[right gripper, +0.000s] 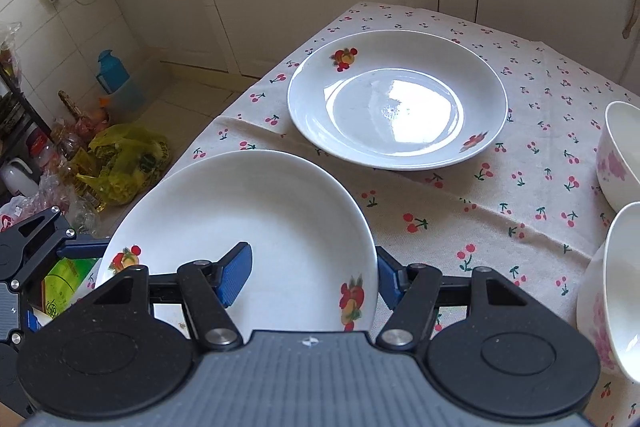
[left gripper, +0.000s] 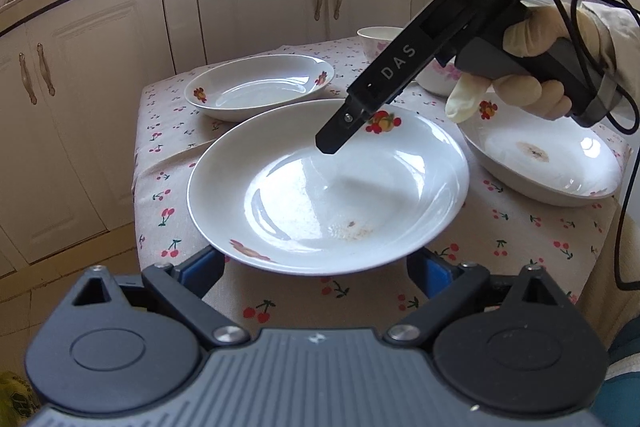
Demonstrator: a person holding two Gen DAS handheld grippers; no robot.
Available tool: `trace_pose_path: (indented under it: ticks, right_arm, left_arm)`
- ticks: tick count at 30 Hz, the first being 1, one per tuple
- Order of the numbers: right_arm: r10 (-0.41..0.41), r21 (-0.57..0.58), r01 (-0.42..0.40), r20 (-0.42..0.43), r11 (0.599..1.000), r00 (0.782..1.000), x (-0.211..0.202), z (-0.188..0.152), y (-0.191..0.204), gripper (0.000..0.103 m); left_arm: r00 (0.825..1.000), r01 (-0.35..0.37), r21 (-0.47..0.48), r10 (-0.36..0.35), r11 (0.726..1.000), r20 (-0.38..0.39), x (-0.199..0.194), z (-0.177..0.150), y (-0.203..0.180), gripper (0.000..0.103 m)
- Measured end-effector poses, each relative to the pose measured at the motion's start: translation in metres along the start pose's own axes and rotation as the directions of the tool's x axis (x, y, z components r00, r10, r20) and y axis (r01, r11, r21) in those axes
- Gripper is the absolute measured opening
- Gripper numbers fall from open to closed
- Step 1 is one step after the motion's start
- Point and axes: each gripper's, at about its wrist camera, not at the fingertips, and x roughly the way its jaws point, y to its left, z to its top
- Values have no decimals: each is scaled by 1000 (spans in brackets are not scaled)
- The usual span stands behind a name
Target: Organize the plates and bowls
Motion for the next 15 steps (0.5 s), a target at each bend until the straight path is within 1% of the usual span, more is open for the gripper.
trace_pose_path:
  ticks: [7,15]
  right_arm:
    - [-16,12,16,-6,1000,1000,2,0,-6,70]
    - [-32,2,32,-4,999,999,2,0,-5,70]
  left_arm:
    - [1000,12,19,-12,1000,-3,4,2,-3,97]
    - [1000,19,7,-19,1000,-2,4,3,-3,97]
